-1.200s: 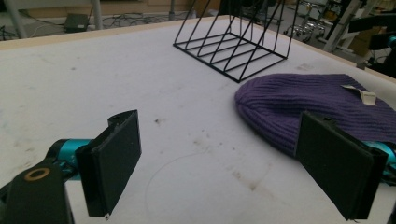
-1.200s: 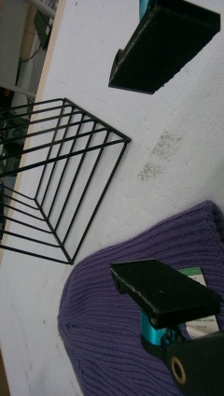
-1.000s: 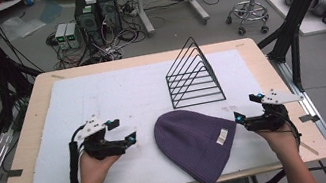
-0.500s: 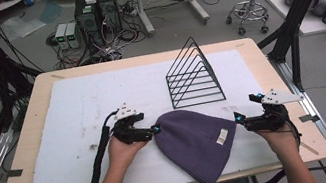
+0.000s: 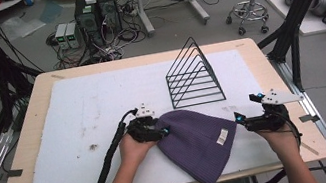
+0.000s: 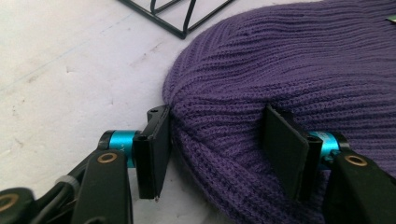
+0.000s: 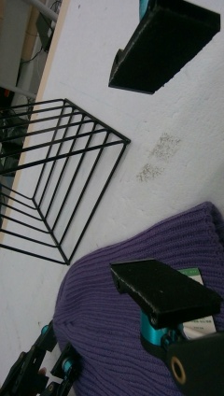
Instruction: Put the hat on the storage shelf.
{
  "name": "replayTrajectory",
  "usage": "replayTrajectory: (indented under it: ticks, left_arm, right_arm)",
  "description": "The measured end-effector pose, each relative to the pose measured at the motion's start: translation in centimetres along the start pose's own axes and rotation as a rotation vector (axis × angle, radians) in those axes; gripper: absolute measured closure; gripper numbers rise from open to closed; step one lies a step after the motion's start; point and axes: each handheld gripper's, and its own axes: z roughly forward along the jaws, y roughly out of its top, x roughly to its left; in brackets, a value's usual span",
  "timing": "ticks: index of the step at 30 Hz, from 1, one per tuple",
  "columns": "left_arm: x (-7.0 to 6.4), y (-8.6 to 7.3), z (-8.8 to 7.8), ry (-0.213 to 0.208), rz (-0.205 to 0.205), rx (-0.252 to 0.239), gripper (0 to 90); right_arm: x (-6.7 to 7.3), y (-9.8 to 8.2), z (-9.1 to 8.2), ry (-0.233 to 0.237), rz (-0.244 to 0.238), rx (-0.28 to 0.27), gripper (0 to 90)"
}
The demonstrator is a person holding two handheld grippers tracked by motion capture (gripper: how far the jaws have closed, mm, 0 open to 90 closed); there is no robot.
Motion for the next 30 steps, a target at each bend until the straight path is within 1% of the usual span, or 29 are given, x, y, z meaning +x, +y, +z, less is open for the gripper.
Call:
replayTrajectory:
  ticks: [1, 2, 3, 4, 5, 6, 7, 8, 9, 11, 12, 13, 14, 17, 18, 20, 21, 22, 24, 26, 28, 29, 30]
  left_arm:
    - [0.0, 0.0, -0.1, -0.004, 0.011, 0.002, 53.5]
    - [0.0, 0.0, -0.1, -0.004, 0.011, 0.002, 59.4]
    - [0.1, 0.0, -0.3, -0.023, 0.016, -0.002, 67.8]
    - [0.1, 0.0, -0.3, -0.023, 0.016, -0.002, 71.9]
    - [-0.1, 0.0, -0.4, -0.017, 0.038, -0.007, 71.9]
    - [-0.2, 0.1, -0.4, -0.012, 0.057, -0.008, 76.4]
    - [-0.4, 0.1, -0.5, -0.009, 0.082, -0.012, 78.9]
    - [-0.5, 0.3, -0.8, -0.009, 0.101, -0.021, 79.3]
    - [-0.5, 0.3, -0.8, -0.009, 0.101, -0.021, 79.6]
    - [-0.5, 0.6, -1.6, -0.031, 0.099, -0.053, 79.8]
    - [-0.5, 0.6, -1.6, -0.031, 0.099, -0.053, 79.8]
    - [-0.5, 1.0, -2.3, -0.051, 0.090, -0.089, 79.9]
    - [-0.5, 1.0, -2.3, -0.051, 0.090, -0.089, 79.9]
    - [-0.6, 1.5, -3.2, -0.083, 0.086, -0.133, 79.8]
    - [-0.8, 2.0, -3.7, -0.097, 0.083, -0.155, 79.8]
    - [-0.9, 2.2, -4.0, -0.101, 0.089, -0.164, 79.9]
    - [-1.1, 2.8, -4.5, -0.106, 0.104, -0.179, 79.9]
    - [-1.1, 2.8, -4.5, -0.106, 0.104, -0.179, 79.9]
    - [-1.5, 3.6, -5.3, -0.116, 0.123, -0.199, 79.9]
    - [-1.5, 3.8, -5.5, -0.117, 0.130, -0.200, 79.9]
    - [-1.7, 4.3, -5.9, -0.124, 0.139, -0.209, 79.9]
    - [-1.9, 4.8, -6.5, -0.130, 0.150, -0.222, 79.9]
    - [-1.9, 4.8, -6.5, -0.130, 0.150, -0.222, 79.9]
  right_arm:
    - [0.0, 0.0, 0.0, 0.000, 0.000, 0.001, 9.6]
    - [0.0, 0.0, 0.0, 0.000, 0.000, 0.001, 9.6]
    - [0.0, 0.0, -0.1, 0.002, -0.001, 0.002, 9.6]
    - [0.0, 0.0, -0.1, 0.002, -0.001, 0.002, 9.6]
    - [0.0, 0.0, -0.1, 0.000, -0.006, -0.001, 9.6]
    - [0.0, 0.0, -0.1, 0.002, -0.006, -0.002, 9.6]
    - [0.1, 0.1, 0.0, 0.003, -0.007, -0.001, 9.6]
    - [0.1, 0.1, 0.0, 0.005, -0.008, 0.001, 9.6]
    - [0.1, 0.1, 0.0, 0.005, -0.008, 0.001, 9.6]
    - [0.2, 0.1, 0.0, 0.006, -0.015, 0.001, 9.5]
    - [0.2, 0.1, 0.0, 0.006, -0.015, 0.001, 9.5]
    - [0.2, 0.1, 0.1, 0.005, -0.014, 0.004, 9.6]
    - [0.2, 0.1, 0.1, 0.005, -0.014, 0.004, 9.6]
    - [0.3, 0.1, 0.1, 0.008, -0.013, 0.010, 9.6]
    - [0.4, 0.1, 0.2, 0.009, -0.012, 0.011, 9.6]
    - [0.4, 0.1, 0.2, 0.009, -0.013, 0.011, 9.6]
    - [0.3, 0.1, 0.1, 0.010, -0.016, 0.005, 9.6]
    - [0.4, 0.2, 0.1, 0.011, -0.014, 0.005, 9.6]
    - [0.4, 0.2, 0.1, 0.010, -0.013, 0.006, 9.5]
    - [0.4, 0.3, 0.0, 0.013, -0.010, 0.003, 9.6]
    - [0.5, 0.4, 0.0, 0.016, -0.010, -0.002, 9.6]
    - [0.6, 0.5, 0.0, 0.024, -0.016, 0.000, 9.6]
    - [0.6, 0.5, 0.0, 0.024, -0.016, 0.000, 9.6]
